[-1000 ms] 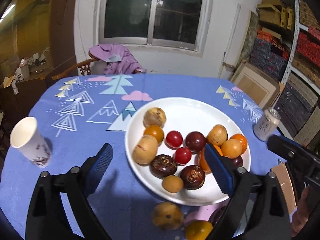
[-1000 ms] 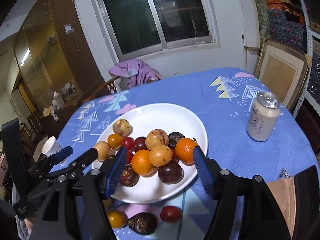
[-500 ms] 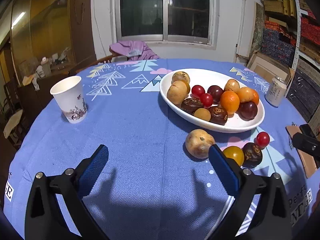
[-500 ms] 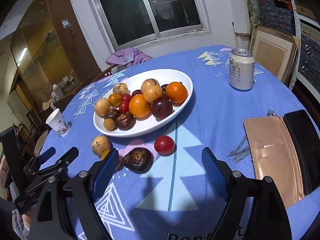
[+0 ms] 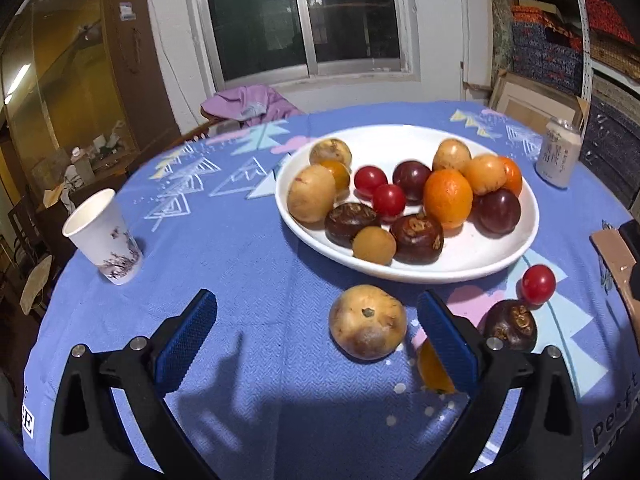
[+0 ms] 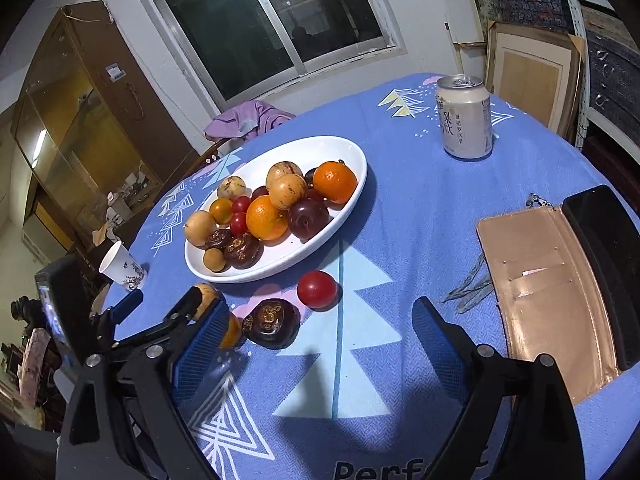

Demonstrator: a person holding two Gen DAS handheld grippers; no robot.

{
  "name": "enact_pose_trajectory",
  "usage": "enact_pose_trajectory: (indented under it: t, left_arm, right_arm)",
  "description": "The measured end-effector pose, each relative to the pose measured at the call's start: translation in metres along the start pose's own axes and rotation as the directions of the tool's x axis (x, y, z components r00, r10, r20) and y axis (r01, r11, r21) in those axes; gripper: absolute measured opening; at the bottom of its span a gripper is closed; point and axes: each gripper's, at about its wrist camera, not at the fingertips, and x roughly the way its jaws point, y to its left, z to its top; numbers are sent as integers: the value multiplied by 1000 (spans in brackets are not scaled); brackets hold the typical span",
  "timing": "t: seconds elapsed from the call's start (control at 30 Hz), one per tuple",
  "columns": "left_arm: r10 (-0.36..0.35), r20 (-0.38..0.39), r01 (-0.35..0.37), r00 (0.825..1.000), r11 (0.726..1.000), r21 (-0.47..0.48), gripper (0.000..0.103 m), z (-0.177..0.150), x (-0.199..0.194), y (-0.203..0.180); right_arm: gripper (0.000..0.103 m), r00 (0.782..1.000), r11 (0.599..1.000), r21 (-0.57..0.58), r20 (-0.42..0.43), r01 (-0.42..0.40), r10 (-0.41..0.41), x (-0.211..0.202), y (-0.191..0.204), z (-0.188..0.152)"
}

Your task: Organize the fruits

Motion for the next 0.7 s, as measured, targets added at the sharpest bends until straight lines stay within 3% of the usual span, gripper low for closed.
enact_pose_trajectory:
  t: [0.1,0.37,0.57,0.7]
  left_arm:
    - [-14,-46,14,999,1000,1,99,1,10,0]
    - [-37,-80,32,996,997,-65,99,0,19,14]
    - [47,-25,-46,999,999,26,99,-8,1,17]
    - [75,-23,-75,997,997,17,99,-15,-13,36]
  right_arm:
    - [94,1000,1000,-12,-4,-1,1,1,3,-1]
    - [94,1000,1000,-19,-15,10,-11,5,3,-2]
    - [94,1000,1000,-7,-22,4,-4,5,0,-3]
    - [94,1000,1000,-4,-18,-1,1,4,0,-3]
